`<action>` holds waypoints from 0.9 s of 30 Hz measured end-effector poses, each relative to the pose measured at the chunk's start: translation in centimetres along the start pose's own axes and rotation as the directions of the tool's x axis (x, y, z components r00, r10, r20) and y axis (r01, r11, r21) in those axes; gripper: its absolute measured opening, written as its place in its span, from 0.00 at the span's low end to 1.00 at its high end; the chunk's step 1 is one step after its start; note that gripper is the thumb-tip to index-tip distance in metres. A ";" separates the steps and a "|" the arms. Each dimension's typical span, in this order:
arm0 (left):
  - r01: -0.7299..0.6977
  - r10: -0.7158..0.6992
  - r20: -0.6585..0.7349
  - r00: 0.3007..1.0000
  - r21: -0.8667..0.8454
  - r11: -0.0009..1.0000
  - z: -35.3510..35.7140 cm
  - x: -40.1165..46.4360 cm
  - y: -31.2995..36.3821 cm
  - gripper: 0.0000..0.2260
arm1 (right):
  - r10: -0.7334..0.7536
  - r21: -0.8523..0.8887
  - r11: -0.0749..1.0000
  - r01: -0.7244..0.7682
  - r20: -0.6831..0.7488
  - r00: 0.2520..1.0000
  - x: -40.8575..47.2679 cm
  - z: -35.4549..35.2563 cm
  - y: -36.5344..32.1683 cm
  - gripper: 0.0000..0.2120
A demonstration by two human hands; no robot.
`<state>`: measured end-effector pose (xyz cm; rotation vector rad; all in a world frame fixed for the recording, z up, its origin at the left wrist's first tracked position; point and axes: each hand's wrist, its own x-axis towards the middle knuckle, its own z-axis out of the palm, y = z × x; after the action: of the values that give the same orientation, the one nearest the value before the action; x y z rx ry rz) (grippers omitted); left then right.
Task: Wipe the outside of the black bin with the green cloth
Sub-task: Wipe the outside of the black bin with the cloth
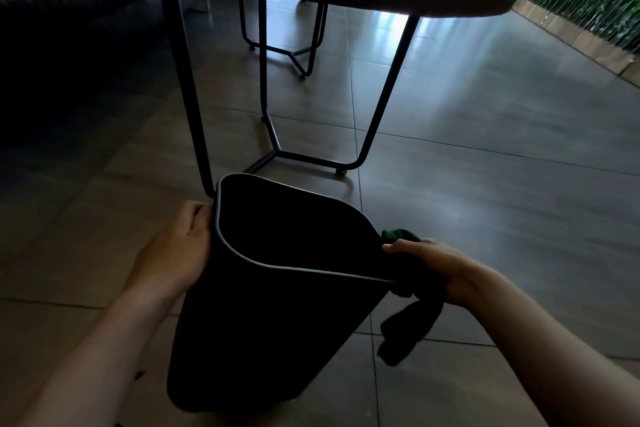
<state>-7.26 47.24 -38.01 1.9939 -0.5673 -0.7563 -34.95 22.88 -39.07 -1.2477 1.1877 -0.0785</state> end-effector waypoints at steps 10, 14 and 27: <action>0.133 -0.106 0.115 0.988 -0.265 0.955 3.0 -0.1 0.8 0.24 | -0.094 0.002 0.995 0.096 -0.150 0.984 -2.3 -1.4 -1.7 0.13; 0.152 -0.131 0.096 0.987 -0.260 0.953 5.2 0.2 0.6 0.19 | -0.111 -0.024 0.994 0.108 -0.199 0.974 -3.2 -1.8 -1.8 0.10; 0.049 -0.055 -0.055 0.997 -0.116 0.992 7.7 1.7 1.1 0.16 | -0.115 0.038 0.992 0.122 -0.145 0.983 -4.5 -2.4 -0.2 0.08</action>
<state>-11.56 41.10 -40.71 1.9244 -0.4301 -0.7434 -38.54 23.95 -35.68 -1.2875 1.2262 -0.2866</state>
